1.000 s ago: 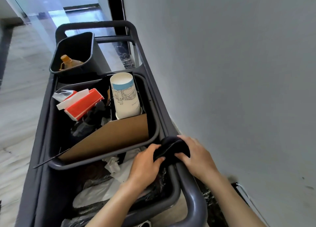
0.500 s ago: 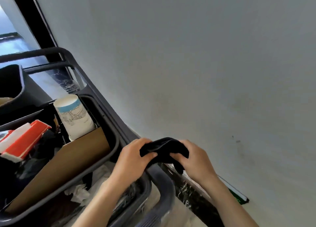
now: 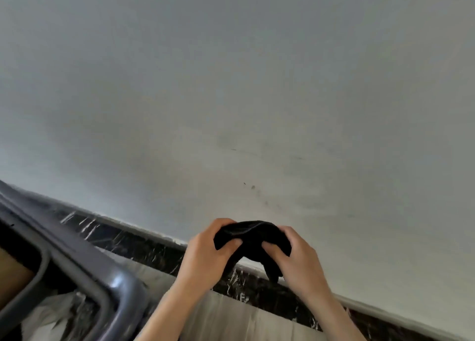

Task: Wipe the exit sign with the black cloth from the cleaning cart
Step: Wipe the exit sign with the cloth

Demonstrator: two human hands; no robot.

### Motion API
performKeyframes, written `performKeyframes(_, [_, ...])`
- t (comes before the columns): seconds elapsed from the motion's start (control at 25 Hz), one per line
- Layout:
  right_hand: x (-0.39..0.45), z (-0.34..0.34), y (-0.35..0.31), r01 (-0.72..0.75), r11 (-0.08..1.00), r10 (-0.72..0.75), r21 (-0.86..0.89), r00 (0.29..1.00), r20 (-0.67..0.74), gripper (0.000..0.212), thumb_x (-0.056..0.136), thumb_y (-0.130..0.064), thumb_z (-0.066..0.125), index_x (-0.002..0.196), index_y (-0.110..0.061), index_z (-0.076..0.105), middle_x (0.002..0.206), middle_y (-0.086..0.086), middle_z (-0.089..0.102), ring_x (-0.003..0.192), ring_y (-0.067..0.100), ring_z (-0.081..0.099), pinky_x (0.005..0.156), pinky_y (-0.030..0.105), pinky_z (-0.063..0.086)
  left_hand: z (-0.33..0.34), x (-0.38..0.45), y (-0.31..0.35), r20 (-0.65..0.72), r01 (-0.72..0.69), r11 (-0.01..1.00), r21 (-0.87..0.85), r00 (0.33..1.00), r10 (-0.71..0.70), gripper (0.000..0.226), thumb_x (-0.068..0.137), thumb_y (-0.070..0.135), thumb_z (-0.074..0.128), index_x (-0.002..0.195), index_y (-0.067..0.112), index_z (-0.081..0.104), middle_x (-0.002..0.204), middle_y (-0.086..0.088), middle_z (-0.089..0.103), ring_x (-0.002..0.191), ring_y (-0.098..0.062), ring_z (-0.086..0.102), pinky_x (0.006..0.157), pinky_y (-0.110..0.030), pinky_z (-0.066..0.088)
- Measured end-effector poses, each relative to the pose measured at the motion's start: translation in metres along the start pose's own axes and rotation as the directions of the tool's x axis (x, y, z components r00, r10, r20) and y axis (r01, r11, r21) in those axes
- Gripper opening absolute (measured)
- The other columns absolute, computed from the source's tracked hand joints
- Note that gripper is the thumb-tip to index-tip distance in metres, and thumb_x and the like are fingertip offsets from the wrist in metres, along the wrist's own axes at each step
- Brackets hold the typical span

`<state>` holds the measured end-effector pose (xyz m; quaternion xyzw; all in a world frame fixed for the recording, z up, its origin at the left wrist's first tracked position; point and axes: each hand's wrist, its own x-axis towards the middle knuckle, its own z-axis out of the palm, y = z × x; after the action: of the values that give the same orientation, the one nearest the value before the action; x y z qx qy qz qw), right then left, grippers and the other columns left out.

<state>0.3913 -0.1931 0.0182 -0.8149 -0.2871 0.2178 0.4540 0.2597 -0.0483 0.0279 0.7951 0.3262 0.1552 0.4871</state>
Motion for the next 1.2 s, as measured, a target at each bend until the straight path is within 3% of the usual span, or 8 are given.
performKeyframes(0.12, [-0.01, -0.013, 0.047, -0.08, 0.995, 0.083, 0.054, 0.995, -0.049, 0.031, 0.086, -0.042, 0.065, 0.103, -0.063, 0.049, 0.098, -0.055, 0.053, 0.093, -0.027, 0.051, 0.072, 0.0, 0.04, 0.054, 0.0, -0.007, 0.033, 0.072, 0.996, -0.053, 0.997, -0.07, 0.032, 0.094, 0.018, 0.072, 0.098, 0.048, 0.062, 0.095, 0.039, 0.067, 0.092, 0.013, 0.064, 0.072, -0.005, 0.049])
performKeyframes(0.28, [-0.016, -0.004, 0.109, -0.265, 0.957, 0.278, 0.121, 0.955, -0.102, 0.027, 0.084, -0.047, 0.062, 0.102, -0.063, 0.052, 0.098, -0.032, 0.067, 0.097, -0.006, 0.06, 0.086, 0.023, 0.048, 0.104, 0.004, -0.041, 0.098, 0.165, 0.983, -0.084, 0.983, -0.157, 0.039, 0.091, 0.003, 0.072, 0.104, 0.039, 0.068, 0.099, 0.029, 0.072, 0.097, 0.005, 0.066, 0.092, -0.026, 0.053])
performKeyframes(0.56, [0.039, 0.069, 0.231, -0.361, 0.901, 0.403, 0.241, 0.902, -0.153, 0.02, 0.087, -0.041, 0.062, 0.097, -0.058, 0.056, 0.098, -0.042, 0.061, 0.093, -0.018, 0.056, 0.074, 0.014, 0.042, 0.194, 0.048, -0.151, -0.024, 0.285, 0.933, -0.22, 0.954, -0.297, 0.034, 0.088, 0.007, 0.076, 0.101, 0.038, 0.066, 0.096, 0.019, 0.075, 0.089, 0.002, 0.07, 0.087, -0.037, 0.058])
performKeyframes(0.72, [0.081, 0.119, 0.299, -0.359, 0.814, 0.485, 0.457, 0.853, -0.194, 0.021, 0.088, -0.038, 0.06, 0.107, -0.048, 0.06, 0.105, -0.023, 0.067, 0.103, -0.001, 0.06, 0.092, 0.037, 0.051, 0.243, 0.083, -0.221, -0.007, 0.319, 0.875, -0.364, 0.939, -0.345, 0.028, 0.098, 0.011, 0.065, 0.097, 0.038, 0.074, 0.097, 0.007, 0.078, 0.091, -0.012, 0.074, 0.082, -0.043, 0.061])
performKeyframes(0.8, [0.102, 0.141, 0.334, -0.347, 0.747, 0.479, 0.566, 0.873, -0.097, 0.023, 0.085, -0.044, 0.063, 0.109, -0.046, 0.062, 0.111, -0.013, 0.07, 0.108, 0.011, 0.064, 0.096, 0.048, 0.051, 0.269, 0.103, -0.256, -0.005, 0.306, 0.867, -0.393, 0.942, -0.335, 0.036, 0.102, 0.011, 0.058, 0.092, 0.039, 0.078, 0.091, 0.004, 0.078, 0.083, -0.012, 0.074, 0.071, -0.038, 0.062])
performKeyframes(0.92, [0.118, 0.168, 0.377, -0.309, 0.667, 0.408, 0.679, 0.913, 0.014, 0.054, 0.063, -0.063, 0.075, 0.113, -0.052, 0.057, 0.112, -0.011, 0.072, 0.107, 0.012, 0.068, 0.091, 0.047, 0.055, 0.302, 0.122, -0.304, -0.001, 0.254, 0.878, -0.405, 0.96, -0.278, 0.039, 0.1, 0.005, 0.06, 0.09, 0.038, 0.079, 0.087, 0.002, 0.079, 0.08, -0.014, 0.075, 0.067, -0.03, 0.06])
performKeyframes(1.04, [0.127, 0.185, 0.414, -0.218, 0.738, 0.354, 0.639, 0.931, -0.092, 0.072, 0.053, -0.052, 0.081, 0.12, -0.051, 0.053, 0.113, -0.011, 0.071, 0.105, 0.007, 0.067, 0.088, 0.038, 0.057, 0.322, 0.134, -0.341, 0.089, 0.238, 0.856, -0.46, 0.971, -0.222, 0.043, 0.1, 0.0, 0.058, 0.091, 0.035, 0.082, 0.093, 0.001, 0.081, 0.09, -0.014, 0.076, 0.072, -0.023, 0.059])
performKeyframes(1.2, [0.133, 0.196, 0.443, -0.095, 0.794, 0.324, 0.601, 0.902, -0.284, 0.049, 0.068, -0.032, 0.084, 0.104, -0.055, 0.061, 0.109, -0.012, 0.07, 0.105, 0.01, 0.065, 0.092, 0.043, 0.055, 0.317, 0.149, -0.367, 0.135, 0.127, 0.919, -0.374, 0.987, -0.082, 0.043, 0.103, 0.008, 0.055, 0.093, 0.04, 0.082, 0.097, 0.01, 0.08, 0.095, -0.012, 0.074, 0.084, -0.026, 0.058])
